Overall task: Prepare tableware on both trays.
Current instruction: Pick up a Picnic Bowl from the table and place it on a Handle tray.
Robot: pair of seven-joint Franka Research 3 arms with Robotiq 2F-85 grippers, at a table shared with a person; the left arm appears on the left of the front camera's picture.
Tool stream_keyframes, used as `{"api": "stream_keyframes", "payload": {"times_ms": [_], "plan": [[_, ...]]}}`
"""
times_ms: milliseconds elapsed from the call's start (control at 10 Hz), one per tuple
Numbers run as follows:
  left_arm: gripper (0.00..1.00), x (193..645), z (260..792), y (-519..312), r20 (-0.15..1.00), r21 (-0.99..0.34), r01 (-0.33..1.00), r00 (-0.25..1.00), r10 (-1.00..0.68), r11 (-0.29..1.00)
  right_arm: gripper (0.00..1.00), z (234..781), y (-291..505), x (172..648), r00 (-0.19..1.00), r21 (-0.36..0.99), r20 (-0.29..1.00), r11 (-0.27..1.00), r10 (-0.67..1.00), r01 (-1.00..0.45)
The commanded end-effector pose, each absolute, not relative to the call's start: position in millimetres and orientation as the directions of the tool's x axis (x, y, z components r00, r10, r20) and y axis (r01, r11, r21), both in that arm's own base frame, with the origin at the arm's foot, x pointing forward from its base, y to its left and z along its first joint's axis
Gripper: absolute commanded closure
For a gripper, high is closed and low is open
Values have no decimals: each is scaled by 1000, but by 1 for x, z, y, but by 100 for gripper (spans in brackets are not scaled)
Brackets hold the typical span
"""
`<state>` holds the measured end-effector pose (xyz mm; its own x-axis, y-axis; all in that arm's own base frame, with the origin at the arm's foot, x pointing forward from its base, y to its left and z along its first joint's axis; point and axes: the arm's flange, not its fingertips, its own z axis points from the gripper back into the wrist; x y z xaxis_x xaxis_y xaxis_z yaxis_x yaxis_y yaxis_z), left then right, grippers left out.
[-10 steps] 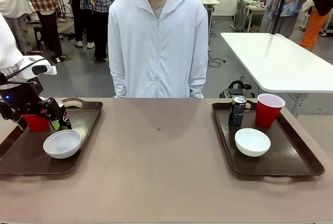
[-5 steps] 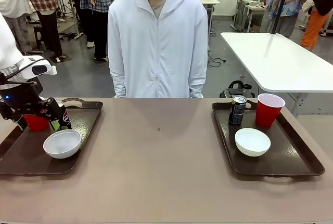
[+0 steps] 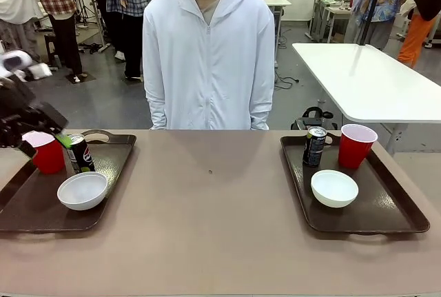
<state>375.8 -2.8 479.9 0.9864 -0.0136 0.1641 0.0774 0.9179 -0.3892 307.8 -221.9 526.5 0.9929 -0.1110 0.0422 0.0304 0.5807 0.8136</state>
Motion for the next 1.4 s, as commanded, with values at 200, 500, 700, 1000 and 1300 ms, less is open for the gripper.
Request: {"api": "stream_keyframes", "payload": {"times_ms": [200, 500, 700, 1000, 1300], "plan": [[0, 354, 474, 119, 211, -723, 120, 976, 52, 681, 0, 525, -221, 307, 993, 821, 56, 571, -102, 13], [0, 329, 487, 169, 229, -778, 64, 955, 187, 625, 0, 525, -221, 307, 993, 821, 56, 571, -102, 13], [0, 335, 496, 182, 204, -797, 14, 947, 247, 604, 0, 525, -221, 307, 993, 821, 56, 571, -102, 13], [0, 328, 495, 187, 216, -788, 24, 947, 239, 615, 0, 525, -221, 307, 993, 821, 56, 571, -102, 13], [0, 328, 495, 187, 216, -788, 24, 947, 239, 615, 0, 525, -221, 307, 993, 821, 56, 571, -102, 13]]}}
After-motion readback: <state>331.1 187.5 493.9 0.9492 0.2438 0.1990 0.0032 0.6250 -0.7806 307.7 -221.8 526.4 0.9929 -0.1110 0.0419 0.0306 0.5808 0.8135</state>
